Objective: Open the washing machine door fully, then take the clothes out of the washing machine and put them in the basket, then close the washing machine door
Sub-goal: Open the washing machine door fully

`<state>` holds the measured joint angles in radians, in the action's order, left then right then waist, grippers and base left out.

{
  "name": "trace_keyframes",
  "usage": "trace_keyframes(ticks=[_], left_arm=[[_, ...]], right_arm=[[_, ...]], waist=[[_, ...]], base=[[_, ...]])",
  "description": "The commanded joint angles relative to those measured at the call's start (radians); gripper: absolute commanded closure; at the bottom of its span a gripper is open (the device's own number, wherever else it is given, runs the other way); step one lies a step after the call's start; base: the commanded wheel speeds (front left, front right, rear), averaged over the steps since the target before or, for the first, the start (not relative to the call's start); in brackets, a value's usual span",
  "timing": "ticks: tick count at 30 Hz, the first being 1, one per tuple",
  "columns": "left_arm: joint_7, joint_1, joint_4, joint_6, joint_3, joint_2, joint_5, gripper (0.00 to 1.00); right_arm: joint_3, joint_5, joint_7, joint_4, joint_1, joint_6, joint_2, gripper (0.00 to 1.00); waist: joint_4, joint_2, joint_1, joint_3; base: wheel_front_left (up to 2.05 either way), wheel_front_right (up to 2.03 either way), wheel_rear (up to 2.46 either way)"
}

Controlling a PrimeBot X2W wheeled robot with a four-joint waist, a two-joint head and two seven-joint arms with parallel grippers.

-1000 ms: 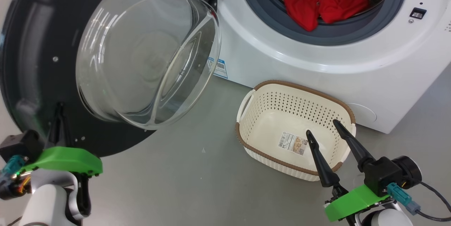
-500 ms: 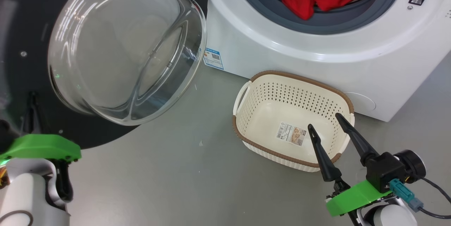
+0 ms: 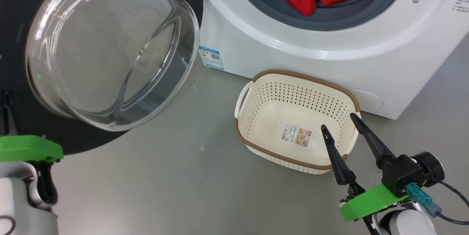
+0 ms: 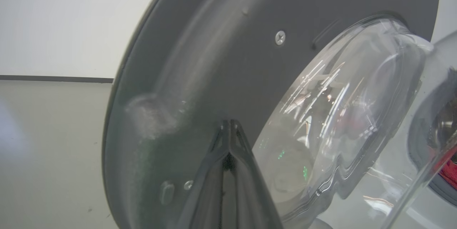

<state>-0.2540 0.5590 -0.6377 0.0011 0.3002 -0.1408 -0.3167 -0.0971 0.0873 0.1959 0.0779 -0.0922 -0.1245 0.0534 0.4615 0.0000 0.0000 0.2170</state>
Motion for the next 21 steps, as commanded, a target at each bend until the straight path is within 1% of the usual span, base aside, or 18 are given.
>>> trace_keyframes(ticks=[1,5,10,11,12,13,14,15,16,21], left_arm=[[-0.008,0.021,0.047,-0.012,0.045,-0.038,0.019,1.00],[-0.008,0.000,0.092,-0.029,0.054,-0.013,0.040,1.00],[-0.008,-0.053,0.198,-0.053,0.056,0.031,0.070,1.00],[-0.008,-0.064,0.221,-0.059,0.055,0.037,0.076,0.77],[-0.008,-0.074,0.243,-0.066,0.052,0.043,0.078,0.60],[-0.008,-0.083,0.266,-0.072,0.050,0.049,0.080,0.52],[-0.008,-0.092,0.291,-0.078,0.043,0.054,0.087,0.25],[-0.008,-0.101,0.315,-0.083,0.034,0.059,0.090,0.03],[-0.008,-0.110,0.339,-0.088,0.024,0.065,0.091,0.00],[-0.008,-0.147,0.478,-0.102,-0.005,0.080,0.083,0.00]], right_arm=[[-0.020,-0.008,0.003,-0.023,-0.028,-0.006,-0.003,0.00],[-0.018,-0.001,0.008,-0.016,-0.025,-0.006,-0.003,0.00],[-0.017,0.016,0.020,-0.002,-0.020,-0.006,-0.003,0.00],[-0.017,0.019,0.023,0.000,-0.019,-0.006,-0.003,0.00],[-0.016,0.023,0.026,0.003,-0.019,-0.006,-0.003,0.00],[-0.016,0.026,0.028,0.007,-0.019,-0.006,-0.003,0.00],[-0.015,0.030,0.031,0.010,-0.018,-0.006,-0.003,0.00],[-0.015,0.034,0.034,0.014,-0.018,-0.006,-0.003,0.00],[-0.015,0.037,0.037,0.017,-0.018,-0.006,-0.003,0.00],[0.000,0.052,0.050,0.028,-0.022,-0.006,-0.003,0.00]], waist=[[-0.005,0.0000,0.0000,-0.005],[-0.008,0.0000,0.0000,-0.016],[-0.011,0.0000,0.0000,-0.038],[-0.011,0.0000,0.0000,-0.042],[-0.012,0.0000,0.0000,-0.046],[-0.012,0.0000,0.0000,-0.050],[-0.013,0.0000,0.0000,-0.054],[-0.014,0.0000,0.0000,-0.059],[-0.016,0.0000,0.0000,-0.063],[-0.039,0.0000,0.0000,-0.080]], base=[[0.00,0.00,0.00],[0.00,0.00,0.00],[0.00,0.00,0.00],[0.00,0.00,0.00],[0.00,0.00,0.00],[0.00,0.00,0.00],[0.00,0.00,0.00],[0.00,0.00,0.00],[0.00,0.00,0.00],[0.00,0.00,0.00]])
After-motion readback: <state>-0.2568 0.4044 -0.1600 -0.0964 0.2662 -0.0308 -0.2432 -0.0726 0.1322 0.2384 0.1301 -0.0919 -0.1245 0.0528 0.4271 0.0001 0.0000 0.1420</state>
